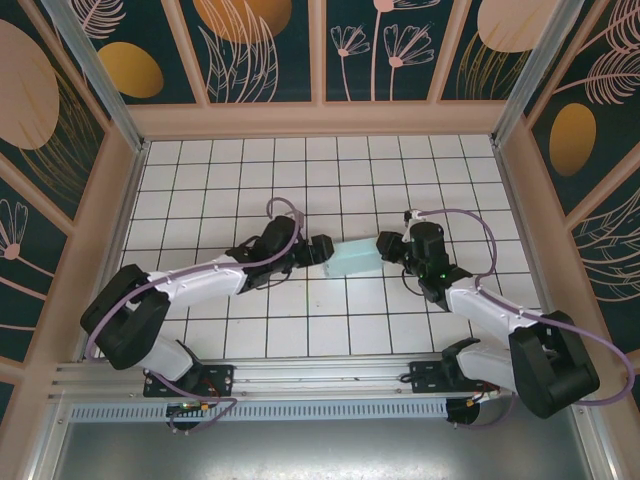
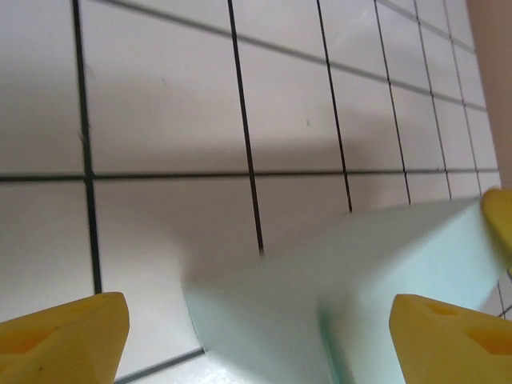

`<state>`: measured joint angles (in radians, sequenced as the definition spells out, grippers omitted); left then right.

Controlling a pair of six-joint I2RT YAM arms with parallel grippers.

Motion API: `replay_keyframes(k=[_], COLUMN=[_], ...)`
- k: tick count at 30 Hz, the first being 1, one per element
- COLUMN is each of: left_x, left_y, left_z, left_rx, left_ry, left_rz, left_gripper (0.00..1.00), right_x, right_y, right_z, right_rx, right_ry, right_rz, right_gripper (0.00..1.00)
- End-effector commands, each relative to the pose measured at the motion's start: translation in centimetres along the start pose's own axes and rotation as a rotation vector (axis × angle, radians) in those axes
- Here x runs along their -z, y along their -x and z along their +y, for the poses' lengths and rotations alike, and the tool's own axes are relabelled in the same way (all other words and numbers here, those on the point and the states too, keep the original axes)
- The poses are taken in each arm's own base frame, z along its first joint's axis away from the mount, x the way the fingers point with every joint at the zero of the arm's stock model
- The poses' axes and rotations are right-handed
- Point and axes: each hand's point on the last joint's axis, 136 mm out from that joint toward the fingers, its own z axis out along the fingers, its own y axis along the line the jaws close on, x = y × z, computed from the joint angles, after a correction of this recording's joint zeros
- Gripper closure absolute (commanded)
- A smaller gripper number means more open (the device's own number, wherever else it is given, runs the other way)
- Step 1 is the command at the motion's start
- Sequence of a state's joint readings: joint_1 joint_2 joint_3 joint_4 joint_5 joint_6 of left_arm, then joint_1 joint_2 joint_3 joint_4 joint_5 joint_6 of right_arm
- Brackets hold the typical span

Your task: Fold the paper box

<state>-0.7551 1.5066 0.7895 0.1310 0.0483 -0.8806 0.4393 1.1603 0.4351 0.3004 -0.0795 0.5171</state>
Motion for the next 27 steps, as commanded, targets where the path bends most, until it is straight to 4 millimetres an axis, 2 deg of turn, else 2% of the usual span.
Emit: replay_keyframes(k=[1, 5, 8, 10, 12, 14, 17, 19, 24, 27], left_x=[0.3, -1.2, -1.4, -1.0, -0.2, 0.8, 2.0, 2.0, 0.0, -0.6], left_y=[2.3, 0.9, -0.3, -0.6, -0.2, 0.7, 0.5, -0.8, -6.5, -7.6], left_z=[-1.2, -0.1, 0.0, -0.4, -1.0, -1.9, -3.6, -3.5, -1.1, 0.6], left_rx=[-0.014, -0.003, 0.037, 0.042, 0.03, 0.001, -0.049, -0.079, -0.105, -0.057], left_ry=[-0.039, -0.019, -0.065, -0.104, -0.124, -0.152, -0.233, -0.248, -0.187, -0.139], left_rz=[-0.043, 0.018, 0.05, 0.054, 0.03, -0.001, 0.005, 0.062, 0.287, 0.305], left_gripper=[0.16, 0.28, 0.29, 0.21, 0.11, 0.05, 0.01, 0.01, 0.01, 0.19], right_x=[-0.3, -0.3, -0.2, -0.2, -0.2, -0.1, -0.2, -0.2, -0.5, -0.5], right_y=[-2.8, -2.9, -2.7, -2.6, -2.3, -1.8, -1.1, -0.8, -1.0, -1.1], right_z=[-2.1, -2.4, -2.2, -2.1, -1.9, -1.4, -0.6, -0.5, -0.5, -0.5], right_rx=[-0.007, -0.007, -0.013, -0.016, -0.018, -0.018, -0.017, -0.016, -0.018, -0.02], right_ry=[-0.059, -0.072, -0.066, -0.063, -0.06, -0.047, -0.025, -0.021, -0.023, -0.022], right_rz=[0.082, 0.083, 0.078, 0.076, 0.07, 0.06, 0.051, 0.049, 0.056, 0.062], right_gripper=[0.87, 0.91, 0.91, 0.9, 0.82, 0.81, 0.8, 0.8, 0.8, 0.8])
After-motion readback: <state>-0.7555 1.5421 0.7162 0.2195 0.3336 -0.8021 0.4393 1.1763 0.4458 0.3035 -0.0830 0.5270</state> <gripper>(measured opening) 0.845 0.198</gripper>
